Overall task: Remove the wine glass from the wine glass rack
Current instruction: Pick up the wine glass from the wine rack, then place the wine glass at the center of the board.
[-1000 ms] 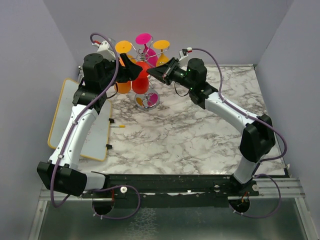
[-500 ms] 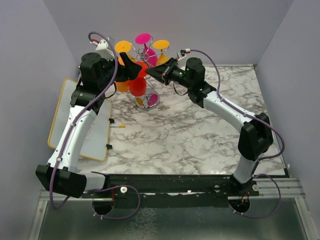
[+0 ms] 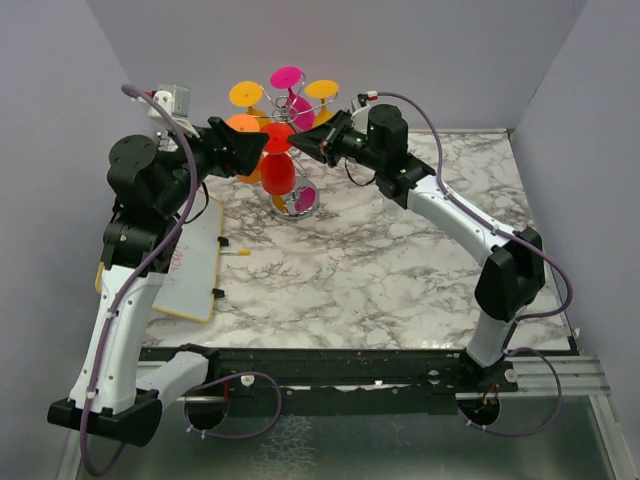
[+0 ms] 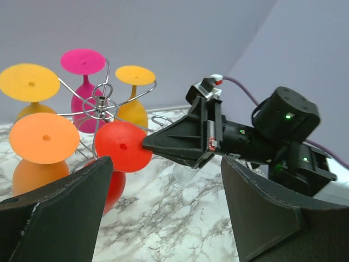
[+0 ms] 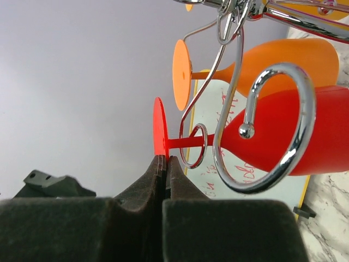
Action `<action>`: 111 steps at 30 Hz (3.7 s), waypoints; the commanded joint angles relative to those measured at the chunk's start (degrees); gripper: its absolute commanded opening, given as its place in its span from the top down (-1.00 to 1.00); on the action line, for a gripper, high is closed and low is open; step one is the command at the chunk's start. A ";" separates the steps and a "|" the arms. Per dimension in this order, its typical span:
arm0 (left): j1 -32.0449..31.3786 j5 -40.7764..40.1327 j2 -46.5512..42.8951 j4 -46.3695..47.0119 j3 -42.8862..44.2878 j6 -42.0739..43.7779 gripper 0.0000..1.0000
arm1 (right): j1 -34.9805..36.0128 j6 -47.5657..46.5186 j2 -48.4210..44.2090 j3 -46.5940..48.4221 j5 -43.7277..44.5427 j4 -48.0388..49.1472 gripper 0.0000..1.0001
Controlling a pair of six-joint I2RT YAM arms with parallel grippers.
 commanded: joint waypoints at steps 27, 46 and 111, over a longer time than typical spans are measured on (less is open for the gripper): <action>0.45 -6.06 -1.63 -1.26 -5.48 -0.60 -0.65 | 4.61 -10.44 4.49 13.04 4.66 -13.24 0.99; 0.45 -6.09 -1.85 -1.97 -5.38 -0.05 -0.65 | 5.56 -13.71 9.73 25.07 14.92 -23.27 0.99; 0.38 28.66 -26.89 28.43 -48.04 -30.50 -0.16 | 4.24 -27.79 -32.75 -37.39 -9.64 0.37 0.99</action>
